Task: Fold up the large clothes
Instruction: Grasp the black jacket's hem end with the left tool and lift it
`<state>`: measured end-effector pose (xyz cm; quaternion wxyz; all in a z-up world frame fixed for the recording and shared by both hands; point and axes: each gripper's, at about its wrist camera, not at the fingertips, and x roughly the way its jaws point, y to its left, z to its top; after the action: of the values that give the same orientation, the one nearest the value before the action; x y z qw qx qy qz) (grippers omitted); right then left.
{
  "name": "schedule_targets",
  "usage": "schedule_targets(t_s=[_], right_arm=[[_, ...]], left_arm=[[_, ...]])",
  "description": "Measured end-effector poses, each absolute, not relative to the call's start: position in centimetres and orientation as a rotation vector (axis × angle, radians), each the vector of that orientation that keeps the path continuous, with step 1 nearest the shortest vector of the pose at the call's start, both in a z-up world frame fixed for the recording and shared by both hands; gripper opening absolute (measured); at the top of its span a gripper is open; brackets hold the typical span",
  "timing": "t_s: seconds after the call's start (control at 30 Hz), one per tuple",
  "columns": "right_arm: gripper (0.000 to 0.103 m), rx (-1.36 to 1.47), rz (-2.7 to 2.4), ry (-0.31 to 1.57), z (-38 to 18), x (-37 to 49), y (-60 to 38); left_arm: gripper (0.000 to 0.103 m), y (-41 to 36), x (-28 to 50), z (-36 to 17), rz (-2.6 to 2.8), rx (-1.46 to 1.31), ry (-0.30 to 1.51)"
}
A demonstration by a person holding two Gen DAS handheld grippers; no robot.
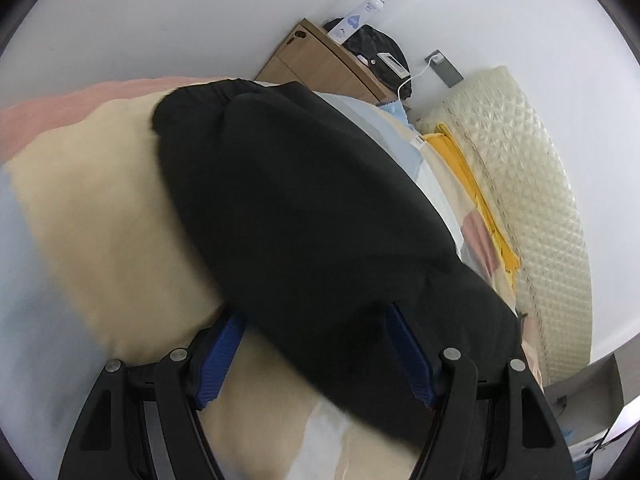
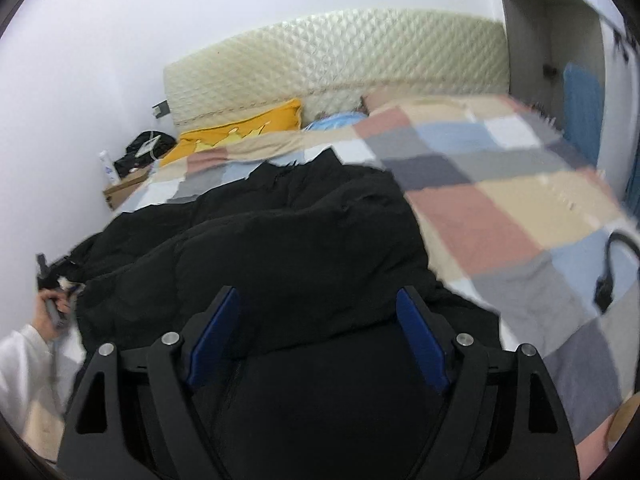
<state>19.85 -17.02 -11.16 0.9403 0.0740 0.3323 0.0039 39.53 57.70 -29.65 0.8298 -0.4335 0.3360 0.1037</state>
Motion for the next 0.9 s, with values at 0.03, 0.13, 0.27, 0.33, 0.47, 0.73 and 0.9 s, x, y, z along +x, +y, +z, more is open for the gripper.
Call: schedule_targets(t_s=[0.03,0.13,0.27,0.33,0.47,0.73,0.9], right_arm=[[0.081,0.136,-0.002,0.667,-11.1,20.0,-16.8],[0.081,0.137,-0.005,0.653,-11.1,20.6,-16.6],[0.081,0.104,-0.007,0.658,-11.6,20.8,-16.6],[0.081,0.101,-0.001,0.669,-11.9,20.8,-16.7],[0.081,0.084,-0.005,0.659,-11.7,20.3,-17.0],[0.081,0.100,0.056,0.681,-11.7,19.4,-17.4],[0.081,0.149,0.084,0.684,-11.5,18.3,-18.6]], left_arm=[[0.074,57.9,40.0,-29.8,0.224,-0.925,0.700],[0.075,58.2,41.3,-29.6,0.254,-0.926,0.661],[0.057,57.1,43.7,-29.1,0.335,-0.785,0.704],[0.045,56.8,44.0,-28.7,0.346,-0.764,0.702],[0.010,56.4,44.0,-26.4,0.379,-0.688,0.702],[0.006,53.8,41.8,-19.3,0.449,-0.534,0.660],[0.006,52.4,39.3,-14.9,0.479,-0.573,0.610]])
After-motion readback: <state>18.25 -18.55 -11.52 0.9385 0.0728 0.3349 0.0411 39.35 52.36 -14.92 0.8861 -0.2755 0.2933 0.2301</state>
